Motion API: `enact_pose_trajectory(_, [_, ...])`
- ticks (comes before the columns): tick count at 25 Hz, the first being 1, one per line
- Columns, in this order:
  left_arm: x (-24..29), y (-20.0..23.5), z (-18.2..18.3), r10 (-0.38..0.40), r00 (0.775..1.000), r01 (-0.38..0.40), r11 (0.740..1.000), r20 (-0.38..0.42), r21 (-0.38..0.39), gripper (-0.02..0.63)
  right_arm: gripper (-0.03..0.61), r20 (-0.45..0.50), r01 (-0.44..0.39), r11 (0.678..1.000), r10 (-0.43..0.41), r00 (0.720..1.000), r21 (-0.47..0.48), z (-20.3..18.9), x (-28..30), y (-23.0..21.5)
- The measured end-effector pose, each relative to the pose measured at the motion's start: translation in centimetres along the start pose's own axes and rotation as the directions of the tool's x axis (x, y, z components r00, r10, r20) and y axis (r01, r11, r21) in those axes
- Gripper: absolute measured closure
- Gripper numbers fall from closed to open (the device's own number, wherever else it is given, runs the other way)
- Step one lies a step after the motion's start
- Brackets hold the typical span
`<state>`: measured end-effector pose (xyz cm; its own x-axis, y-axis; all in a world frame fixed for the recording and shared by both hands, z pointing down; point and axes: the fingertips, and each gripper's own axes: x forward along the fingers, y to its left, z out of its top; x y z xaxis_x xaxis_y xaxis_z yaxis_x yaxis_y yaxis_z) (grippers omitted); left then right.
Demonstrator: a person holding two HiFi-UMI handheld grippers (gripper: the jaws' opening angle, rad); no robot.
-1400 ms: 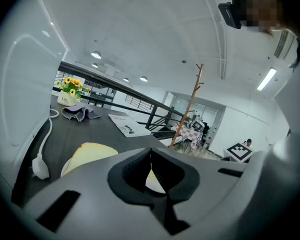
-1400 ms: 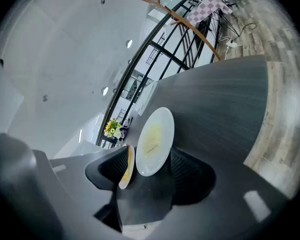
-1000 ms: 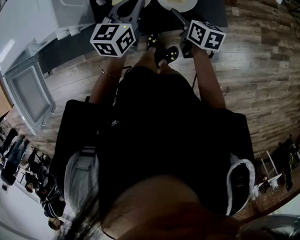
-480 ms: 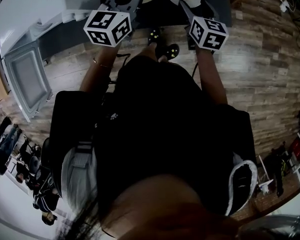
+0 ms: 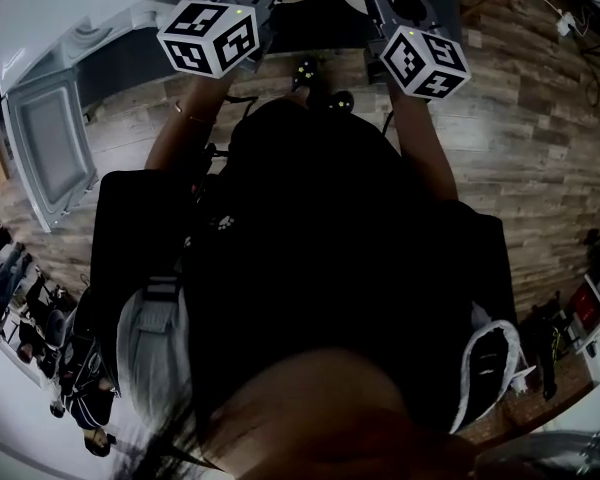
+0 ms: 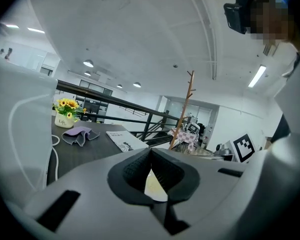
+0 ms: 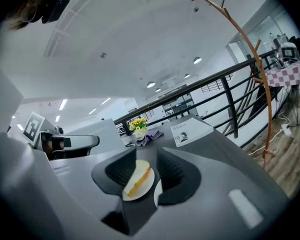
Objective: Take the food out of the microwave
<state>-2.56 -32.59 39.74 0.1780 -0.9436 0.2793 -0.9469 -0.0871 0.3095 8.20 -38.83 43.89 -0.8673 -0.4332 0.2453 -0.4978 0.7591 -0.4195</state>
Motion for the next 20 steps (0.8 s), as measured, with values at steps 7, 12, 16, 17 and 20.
enact_pose_trajectory(7, [0.1, -0.6, 1.4, -0.04, 0.999, 0.04, 0.999, -0.006, 0.033, 0.606, 0.577, 0.032, -0.056, 0.998, 0.056, 0.998, -0.012, 1.5, -0.1, 1.8])
enact_pose_trajectory(12, [0.1, -1.1, 1.5, -0.072, 0.997, 0.074, 0.996, -0.034, 0.057, 0.607, 0.577, 0.028, -0.08, 0.997, 0.08, 0.996, -0.017, 1.6, -0.1, 2.7])
enact_pose_trajectory(16, [0.1, -1.6, 0.9, -0.101, 0.993, 0.103, 0.994, -0.056, 0.04, 0.607, 0.577, 0.028, -0.093, 0.996, 0.093, 0.995, -0.013, 1.5, 0.0, 3.2])
enact_pose_trajectory(17, [0.1, -1.7, 0.8, -0.109, 0.992, 0.111, 0.993, -0.058, 0.032, 0.606, 0.578, 0.03, -0.095, 0.995, 0.096, 0.995, -0.013, 1.5, 0.1, 3.3])
enact_pose_trajectory(20, [0.0, -1.9, 0.6, -0.122, 0.99, 0.124, 0.992, -0.069, 0.023, 0.607, 0.578, 0.028, -0.099, 0.995, 0.099, 0.995, -0.015, 1.4, 0.2, 3.6])
